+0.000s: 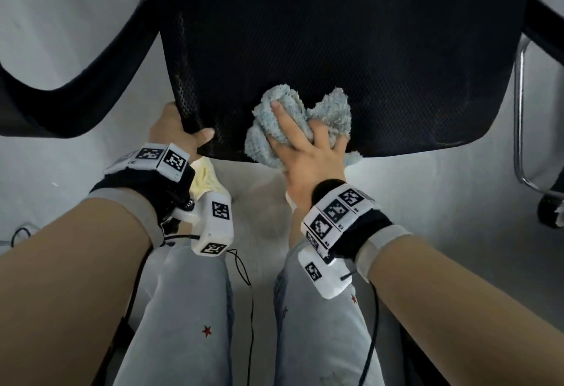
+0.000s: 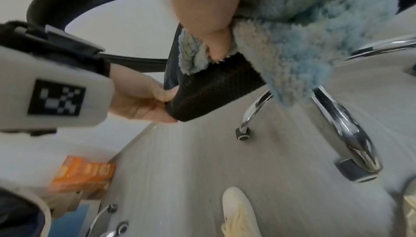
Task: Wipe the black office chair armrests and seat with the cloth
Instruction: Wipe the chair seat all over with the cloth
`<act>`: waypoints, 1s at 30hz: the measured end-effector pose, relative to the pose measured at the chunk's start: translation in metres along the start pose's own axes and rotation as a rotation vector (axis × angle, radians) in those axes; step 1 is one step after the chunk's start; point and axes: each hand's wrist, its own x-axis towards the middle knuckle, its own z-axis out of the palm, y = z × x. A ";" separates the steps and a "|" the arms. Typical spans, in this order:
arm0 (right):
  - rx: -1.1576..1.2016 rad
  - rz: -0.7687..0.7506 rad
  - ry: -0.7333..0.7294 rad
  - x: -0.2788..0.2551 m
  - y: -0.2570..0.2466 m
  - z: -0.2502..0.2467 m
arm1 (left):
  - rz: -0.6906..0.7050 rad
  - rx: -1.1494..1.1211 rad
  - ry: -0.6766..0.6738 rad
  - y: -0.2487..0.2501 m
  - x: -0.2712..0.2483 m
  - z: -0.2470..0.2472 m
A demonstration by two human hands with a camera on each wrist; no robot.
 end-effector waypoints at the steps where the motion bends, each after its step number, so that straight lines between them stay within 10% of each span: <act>1: 0.010 -0.028 0.012 0.001 0.001 0.001 | 0.003 -0.010 -0.016 0.001 0.000 -0.003; 9: 0.069 -0.084 0.399 0.030 -0.003 -0.027 | -0.010 -0.051 -0.156 0.007 -0.001 -0.010; 17: -0.327 -0.342 0.135 0.109 -0.063 -0.050 | -0.135 -0.132 -0.281 0.009 -0.005 -0.013; 24: -0.206 0.090 0.404 0.147 -0.070 -0.071 | -0.147 -0.169 -0.359 0.006 0.004 -0.019; 30: -0.408 -0.362 0.098 0.075 -0.069 -0.026 | -0.204 -0.246 -0.390 -0.003 -0.002 -0.011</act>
